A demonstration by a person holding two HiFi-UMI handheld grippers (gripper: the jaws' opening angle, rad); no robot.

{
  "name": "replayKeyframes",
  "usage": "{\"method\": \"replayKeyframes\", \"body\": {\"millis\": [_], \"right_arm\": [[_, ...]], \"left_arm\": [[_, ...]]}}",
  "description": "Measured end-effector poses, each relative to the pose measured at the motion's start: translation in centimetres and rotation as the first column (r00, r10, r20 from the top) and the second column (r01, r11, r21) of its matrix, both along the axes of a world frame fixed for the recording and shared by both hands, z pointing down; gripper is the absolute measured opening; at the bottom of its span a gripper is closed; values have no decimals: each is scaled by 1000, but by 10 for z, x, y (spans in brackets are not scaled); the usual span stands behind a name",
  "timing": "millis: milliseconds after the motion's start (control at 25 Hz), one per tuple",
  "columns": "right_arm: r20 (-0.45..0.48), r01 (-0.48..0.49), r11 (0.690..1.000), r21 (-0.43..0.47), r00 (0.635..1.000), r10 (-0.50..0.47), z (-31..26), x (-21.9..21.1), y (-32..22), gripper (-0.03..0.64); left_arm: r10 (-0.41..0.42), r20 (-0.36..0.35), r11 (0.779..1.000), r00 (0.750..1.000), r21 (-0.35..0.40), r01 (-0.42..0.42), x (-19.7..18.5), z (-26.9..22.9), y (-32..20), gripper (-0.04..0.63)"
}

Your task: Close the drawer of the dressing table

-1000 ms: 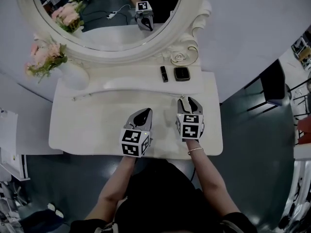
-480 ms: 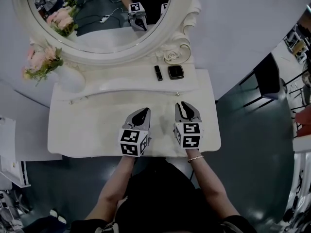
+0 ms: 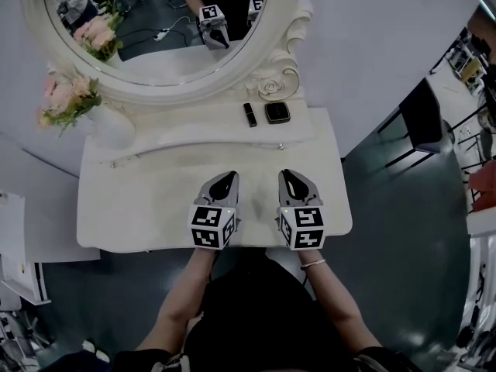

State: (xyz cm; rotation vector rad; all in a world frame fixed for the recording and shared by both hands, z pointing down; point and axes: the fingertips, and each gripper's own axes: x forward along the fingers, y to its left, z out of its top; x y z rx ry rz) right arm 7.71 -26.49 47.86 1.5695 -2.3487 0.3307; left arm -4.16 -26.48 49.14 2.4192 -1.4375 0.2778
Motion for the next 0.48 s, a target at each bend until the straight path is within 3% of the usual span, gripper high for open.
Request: {"method": "replayKeyframes", "body": {"millis": [480], "right_arm": [[14, -39, 999, -19, 999, 40, 2, 9, 30, 6]], "left_arm": [[13, 2, 1000, 1000, 11, -13, -5, -3, 11, 5]]}}
